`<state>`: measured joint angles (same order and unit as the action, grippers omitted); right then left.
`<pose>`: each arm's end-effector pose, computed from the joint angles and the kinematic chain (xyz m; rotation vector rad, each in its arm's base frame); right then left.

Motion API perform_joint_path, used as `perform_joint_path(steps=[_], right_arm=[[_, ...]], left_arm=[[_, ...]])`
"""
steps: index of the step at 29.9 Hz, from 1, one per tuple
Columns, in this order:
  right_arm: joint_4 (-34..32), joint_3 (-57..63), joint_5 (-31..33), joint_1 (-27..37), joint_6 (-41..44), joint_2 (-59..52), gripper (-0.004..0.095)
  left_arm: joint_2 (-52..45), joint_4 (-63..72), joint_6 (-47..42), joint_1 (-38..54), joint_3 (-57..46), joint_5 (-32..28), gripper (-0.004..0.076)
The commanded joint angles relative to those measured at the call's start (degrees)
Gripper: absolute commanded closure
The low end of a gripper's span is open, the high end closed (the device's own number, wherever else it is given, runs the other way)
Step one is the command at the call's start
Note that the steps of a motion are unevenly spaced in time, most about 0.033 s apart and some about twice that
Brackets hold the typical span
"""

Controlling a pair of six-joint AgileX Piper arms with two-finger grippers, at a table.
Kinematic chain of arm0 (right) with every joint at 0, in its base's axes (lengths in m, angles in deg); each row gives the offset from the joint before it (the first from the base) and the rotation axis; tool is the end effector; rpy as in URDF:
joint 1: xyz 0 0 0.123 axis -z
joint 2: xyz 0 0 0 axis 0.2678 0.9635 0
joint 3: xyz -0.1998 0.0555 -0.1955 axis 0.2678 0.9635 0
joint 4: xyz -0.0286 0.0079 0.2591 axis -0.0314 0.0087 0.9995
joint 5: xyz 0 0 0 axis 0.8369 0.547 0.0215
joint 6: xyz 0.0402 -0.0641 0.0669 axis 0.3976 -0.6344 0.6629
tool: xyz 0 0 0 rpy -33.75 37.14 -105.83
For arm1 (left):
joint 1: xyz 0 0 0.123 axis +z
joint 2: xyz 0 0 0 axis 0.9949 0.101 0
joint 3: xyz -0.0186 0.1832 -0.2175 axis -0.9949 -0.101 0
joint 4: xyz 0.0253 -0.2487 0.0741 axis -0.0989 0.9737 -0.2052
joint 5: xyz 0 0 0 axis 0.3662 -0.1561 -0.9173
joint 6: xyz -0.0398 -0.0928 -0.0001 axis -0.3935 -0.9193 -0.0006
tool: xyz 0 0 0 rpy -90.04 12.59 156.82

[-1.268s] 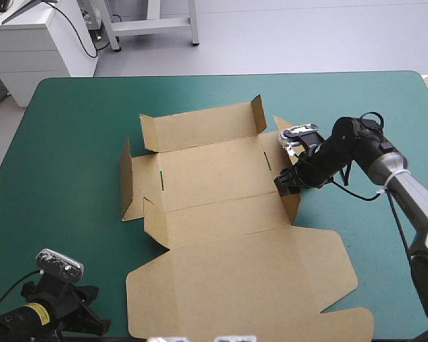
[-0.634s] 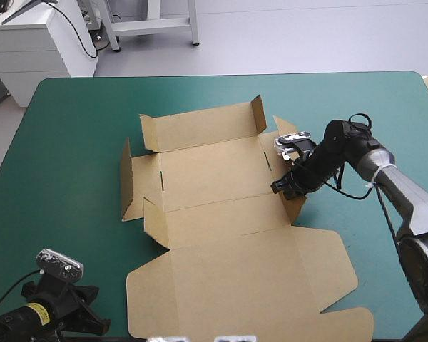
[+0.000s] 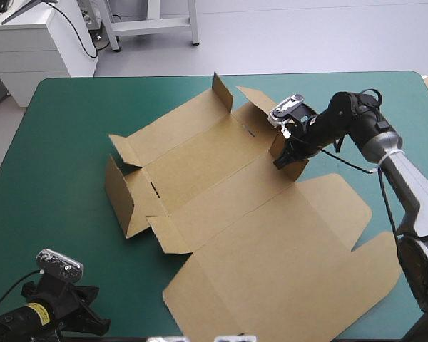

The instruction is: Fold the box

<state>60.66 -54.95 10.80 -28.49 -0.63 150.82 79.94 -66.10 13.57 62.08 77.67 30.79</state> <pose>0.3735 0.1158 0.3115 -1.0214 2.4203 0.2976 0.0610 -0.0306 0.2506 0.5235 2.4396 -0.2218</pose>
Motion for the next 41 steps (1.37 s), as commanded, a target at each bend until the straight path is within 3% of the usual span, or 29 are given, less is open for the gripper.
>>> perform_joint_path(steps=[1,12,18,33,41], right_arm=[[0.6,-4.8,-0.8,-0.1,-8.5,-1.8,0.0928],[1.3,-7.4,-1.7,-0.1,-23.8,2.2,0.0928],[1.5,-8.2,-4.1,-1.8,-26.2,3.8,0.0929],[0.6,-15.8,-10.4,-15.1,-33.9,10.0,0.0929],[-0.1,-15.9,-11.6,-16.7,-35.4,11.4,0.0929]], left_arm=[[0.6,0.4,-0.2,-0.3,1.3,-2.4,0.0731],[0.6,0.4,-0.2,-0.3,1.3,-2.4,0.0731],[0.6,0.6,-0.2,-0.3,1.3,-2.4,0.0731],[0.6,0.6,-0.2,-0.3,1.3,-2.4,0.0731],[0.6,0.6,-0.2,-0.3,1.3,-2.4,0.0731]])
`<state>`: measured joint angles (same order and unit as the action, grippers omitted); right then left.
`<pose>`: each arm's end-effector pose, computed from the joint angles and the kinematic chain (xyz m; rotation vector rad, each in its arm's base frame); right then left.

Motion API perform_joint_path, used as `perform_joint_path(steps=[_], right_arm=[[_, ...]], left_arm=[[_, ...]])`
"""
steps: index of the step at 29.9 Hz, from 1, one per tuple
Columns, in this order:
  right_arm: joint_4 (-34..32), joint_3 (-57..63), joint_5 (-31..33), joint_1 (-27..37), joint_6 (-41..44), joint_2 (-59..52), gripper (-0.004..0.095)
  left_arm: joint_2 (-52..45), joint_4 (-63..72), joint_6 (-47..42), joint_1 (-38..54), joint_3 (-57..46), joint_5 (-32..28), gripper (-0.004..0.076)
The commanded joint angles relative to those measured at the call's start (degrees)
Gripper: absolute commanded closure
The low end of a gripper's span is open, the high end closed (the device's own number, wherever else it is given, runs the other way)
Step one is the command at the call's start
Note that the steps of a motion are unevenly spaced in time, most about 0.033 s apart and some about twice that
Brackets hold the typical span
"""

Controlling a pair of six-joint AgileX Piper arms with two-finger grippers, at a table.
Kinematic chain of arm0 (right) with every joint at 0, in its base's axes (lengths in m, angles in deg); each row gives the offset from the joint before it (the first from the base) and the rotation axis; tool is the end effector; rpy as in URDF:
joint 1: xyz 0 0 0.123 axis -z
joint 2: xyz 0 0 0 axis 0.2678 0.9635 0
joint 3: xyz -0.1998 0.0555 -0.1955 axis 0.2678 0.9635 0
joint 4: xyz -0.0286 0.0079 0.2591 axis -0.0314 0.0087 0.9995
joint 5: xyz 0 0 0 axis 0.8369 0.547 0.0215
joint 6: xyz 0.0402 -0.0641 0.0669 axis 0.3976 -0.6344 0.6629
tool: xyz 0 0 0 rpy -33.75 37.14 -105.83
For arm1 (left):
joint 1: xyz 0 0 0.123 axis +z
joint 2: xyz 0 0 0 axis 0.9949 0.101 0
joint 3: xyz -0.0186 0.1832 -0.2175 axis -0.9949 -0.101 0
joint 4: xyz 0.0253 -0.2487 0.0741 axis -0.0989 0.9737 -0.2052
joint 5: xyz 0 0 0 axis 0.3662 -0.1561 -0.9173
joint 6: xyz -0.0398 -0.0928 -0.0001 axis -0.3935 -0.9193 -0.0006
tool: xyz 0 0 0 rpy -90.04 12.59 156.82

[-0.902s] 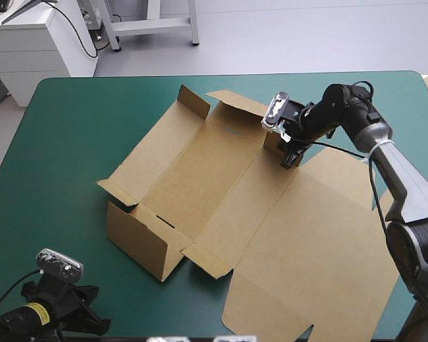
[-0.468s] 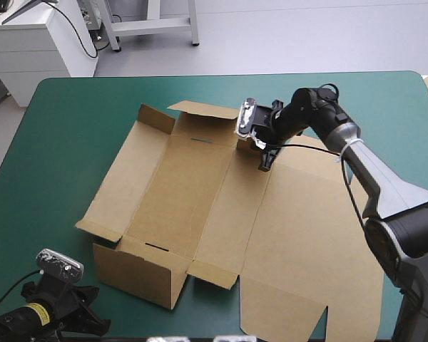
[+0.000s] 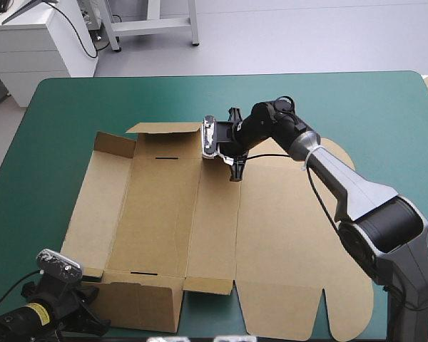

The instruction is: Fold the box

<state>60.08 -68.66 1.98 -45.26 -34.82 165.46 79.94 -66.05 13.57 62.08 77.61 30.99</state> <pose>0.3938 0.2542 0.2828 -1.8408 1.6805 0.0991 0.0607 -0.0306 0.2501 0.5244 2.4441 -0.2223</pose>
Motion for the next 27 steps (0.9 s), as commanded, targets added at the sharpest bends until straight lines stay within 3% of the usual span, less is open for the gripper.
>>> perform_joint_path(steps=[1,5,7,9,12,15,27], right_arm=[[0.1,-2.2,-2.9,0.0,-1.2,-3.3,0.0929],[-2.2,-2.2,-2.8,0.0,-1.8,-3.3,0.0918],[-3.2,-2.2,-2.8,0.0,-2.2,-3.3,0.0865],[-3.2,-2.2,-2.8,0.0,-2.2,-3.3,0.0746],[-2.3,-2.2,-2.8,0.0,-2.2,-3.3,0.0454],[-1.9,-2.2,-4.1,0.0,-1.6,-3.3,0.0271],[-1.9,-2.3,-5.1,0.0,2.2,-5.3,0.0254]], left_arm=[[0.6,0.5,-0.2,-0.3,1.4,-2.6,0.0731],[0.6,0.5,-0.2,-0.3,1.4,-2.6,0.0731],[0.6,0.5,-0.2,-0.3,1.4,-2.6,0.0731],[0.6,0.5,-0.2,-0.3,1.4,-2.6,0.0731],[0.6,0.5,-0.2,-0.3,1.4,-2.6,0.0731],[0.6,0.5,-0.2,-0.3,1.4,-2.6,0.0731],[0.6,0.5,-0.2,-0.3,1.4,-2.6,0.0731]])
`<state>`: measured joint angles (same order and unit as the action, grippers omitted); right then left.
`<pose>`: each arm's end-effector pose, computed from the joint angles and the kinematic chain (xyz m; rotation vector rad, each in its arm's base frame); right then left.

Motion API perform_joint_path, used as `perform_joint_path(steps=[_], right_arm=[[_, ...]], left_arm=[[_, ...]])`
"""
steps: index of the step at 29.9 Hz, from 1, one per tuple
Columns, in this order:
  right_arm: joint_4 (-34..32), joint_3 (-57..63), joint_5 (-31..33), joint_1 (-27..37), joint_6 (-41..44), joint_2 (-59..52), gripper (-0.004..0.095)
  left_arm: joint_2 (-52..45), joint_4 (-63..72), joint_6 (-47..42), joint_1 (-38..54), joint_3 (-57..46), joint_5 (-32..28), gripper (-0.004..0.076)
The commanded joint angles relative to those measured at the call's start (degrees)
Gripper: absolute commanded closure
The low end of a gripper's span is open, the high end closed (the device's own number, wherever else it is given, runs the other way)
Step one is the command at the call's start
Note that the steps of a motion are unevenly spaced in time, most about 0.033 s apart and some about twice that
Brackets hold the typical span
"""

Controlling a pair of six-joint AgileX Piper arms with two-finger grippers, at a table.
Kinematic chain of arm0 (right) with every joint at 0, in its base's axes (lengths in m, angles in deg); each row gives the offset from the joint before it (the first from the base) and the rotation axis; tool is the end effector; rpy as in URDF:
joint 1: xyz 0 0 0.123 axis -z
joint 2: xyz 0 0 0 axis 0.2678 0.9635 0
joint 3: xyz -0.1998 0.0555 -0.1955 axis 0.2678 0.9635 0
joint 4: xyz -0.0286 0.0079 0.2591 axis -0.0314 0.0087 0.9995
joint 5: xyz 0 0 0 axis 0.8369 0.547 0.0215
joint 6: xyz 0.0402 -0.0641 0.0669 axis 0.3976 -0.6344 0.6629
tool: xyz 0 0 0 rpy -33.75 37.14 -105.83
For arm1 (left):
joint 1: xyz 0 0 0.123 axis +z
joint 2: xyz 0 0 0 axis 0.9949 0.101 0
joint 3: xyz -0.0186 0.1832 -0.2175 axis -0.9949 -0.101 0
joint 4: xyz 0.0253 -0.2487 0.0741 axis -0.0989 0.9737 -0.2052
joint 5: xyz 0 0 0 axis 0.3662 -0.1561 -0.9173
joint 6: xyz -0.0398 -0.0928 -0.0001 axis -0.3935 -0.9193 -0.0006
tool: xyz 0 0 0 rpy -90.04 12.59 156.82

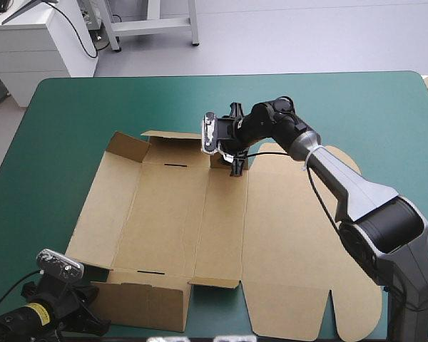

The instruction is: Fold the box

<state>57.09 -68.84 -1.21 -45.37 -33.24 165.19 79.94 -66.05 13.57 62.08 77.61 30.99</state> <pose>0.3992 0.2527 0.2878 -1.8009 1.6653 0.0202 0.0607 -0.0306 0.2501 0.5244 2.4441 -0.2223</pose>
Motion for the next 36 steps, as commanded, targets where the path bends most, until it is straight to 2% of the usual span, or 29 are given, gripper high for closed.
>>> perform_joint_path(steps=[1,5,9,13,16,20,23,29,36], right_arm=[[1.1,-2.1,-1.8,0.1,1.5,-5.6,0.0256],[-1.0,-2.2,-1.8,0.1,8.3,-8.5,0.0263],[-7.2,-2.2,-1.7,0.1,18.3,-11.8,0.0316],[-15.3,-2.2,-0.9,0.2,28.2,-14.3,0.0476],[-21.7,-2.2,1.2,0.2,36.1,-15.6,0.0657],[-30.7,-2.2,7.7,0.2,44.6,-16.3,0.0923],[-35.6,-2.2,13.4,0.4,48.6,-16.5,0.0928],[-31.4,-2.2,15.0,4.7,51.9,-18.0,0.0927],[-18.8,1.0,17.1,16.5,52.7,-23.2,0.0927]], left_arm=[[0.6,0.5,-0.2,-0.3,1.4,-2.6,0.0731],[0.6,0.5,-0.2,-0.3,1.4,-2.6,0.0731],[0.6,0.5,-0.2,-0.3,1.4,-2.6,0.0731],[0.6,0.5,-0.2,-0.3,1.4,-2.6,0.0731],[0.6,0.5,-0.2,-0.3,1.4,-2.6,0.0731],[0.6,0.5,-0.2,-0.3,1.4,-2.6,0.0731],[0.6,0.5,-0.2,-0.3,1.4,-2.6,0.0731],[0.6,0.5,-0.2,-0.3,1.4,-2.6,0.0731],[0.6,0.5,-0.2,-0.3,1.4,-2.6,0.0731]])
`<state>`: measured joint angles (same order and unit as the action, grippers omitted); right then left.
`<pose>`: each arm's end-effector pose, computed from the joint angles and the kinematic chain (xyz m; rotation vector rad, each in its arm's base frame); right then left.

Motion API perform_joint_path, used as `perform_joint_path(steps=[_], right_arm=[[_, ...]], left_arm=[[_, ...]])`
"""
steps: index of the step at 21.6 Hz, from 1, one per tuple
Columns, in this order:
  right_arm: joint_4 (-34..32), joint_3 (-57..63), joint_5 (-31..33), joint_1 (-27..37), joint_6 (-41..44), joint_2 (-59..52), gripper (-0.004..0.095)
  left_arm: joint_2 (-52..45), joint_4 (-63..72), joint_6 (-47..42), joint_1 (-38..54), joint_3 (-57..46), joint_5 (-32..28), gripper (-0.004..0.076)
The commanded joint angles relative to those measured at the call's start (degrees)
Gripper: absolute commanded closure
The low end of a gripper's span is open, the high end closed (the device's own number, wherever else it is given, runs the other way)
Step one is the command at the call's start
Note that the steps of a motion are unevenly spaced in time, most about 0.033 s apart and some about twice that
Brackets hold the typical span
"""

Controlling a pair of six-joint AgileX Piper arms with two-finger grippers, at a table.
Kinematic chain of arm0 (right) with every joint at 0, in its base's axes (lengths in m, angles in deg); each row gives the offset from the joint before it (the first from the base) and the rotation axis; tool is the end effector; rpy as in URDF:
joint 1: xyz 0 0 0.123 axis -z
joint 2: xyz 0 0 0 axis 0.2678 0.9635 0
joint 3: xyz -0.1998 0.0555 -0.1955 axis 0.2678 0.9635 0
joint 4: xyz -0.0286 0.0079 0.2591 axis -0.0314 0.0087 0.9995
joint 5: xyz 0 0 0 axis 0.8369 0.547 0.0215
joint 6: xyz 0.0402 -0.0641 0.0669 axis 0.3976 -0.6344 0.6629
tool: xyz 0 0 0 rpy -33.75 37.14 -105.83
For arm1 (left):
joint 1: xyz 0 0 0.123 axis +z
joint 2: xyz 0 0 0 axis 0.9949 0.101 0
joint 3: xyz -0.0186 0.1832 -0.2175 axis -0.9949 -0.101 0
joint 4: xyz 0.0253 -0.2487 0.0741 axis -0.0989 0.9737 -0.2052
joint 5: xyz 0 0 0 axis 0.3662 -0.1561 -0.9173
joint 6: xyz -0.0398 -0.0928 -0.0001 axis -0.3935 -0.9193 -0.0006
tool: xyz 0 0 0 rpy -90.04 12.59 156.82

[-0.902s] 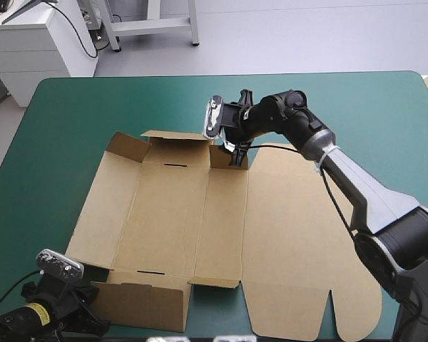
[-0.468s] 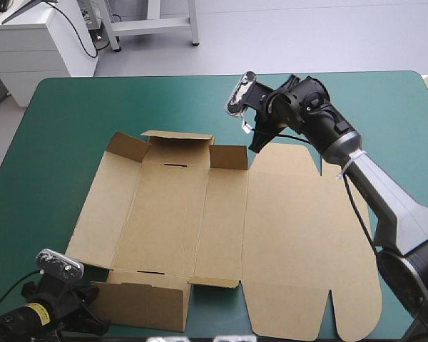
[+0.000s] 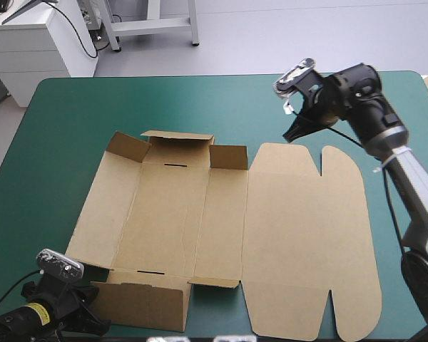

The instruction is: Fold the box

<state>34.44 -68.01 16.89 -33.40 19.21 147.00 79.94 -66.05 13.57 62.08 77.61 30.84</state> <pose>0.3607 0.1046 0.3975 -0.8004 2.3770 -0.1638 0.0609 -0.0306 0.2503 0.5238 2.4416 -0.2227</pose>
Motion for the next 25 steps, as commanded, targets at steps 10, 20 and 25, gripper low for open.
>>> perform_joint_path(steps=[10,20,25], right_arm=[[12.9,28.8,-8.4,10.7,1.4,-28.2,0.0927],[15.0,52.3,-13.6,10.7,1.4,-46.7,0.0927],[15.0,54.4,-14.9,10.7,1.4,-47.6,0.0928]], left_arm=[[0.6,0.5,-0.2,-0.3,1.4,-2.5,0.0731],[0.6,5.7,-0.2,-0.3,10.1,5.1,0.0731],[1.4,5.5,-1.7,-0.3,20.6,8.4,0.0731]])
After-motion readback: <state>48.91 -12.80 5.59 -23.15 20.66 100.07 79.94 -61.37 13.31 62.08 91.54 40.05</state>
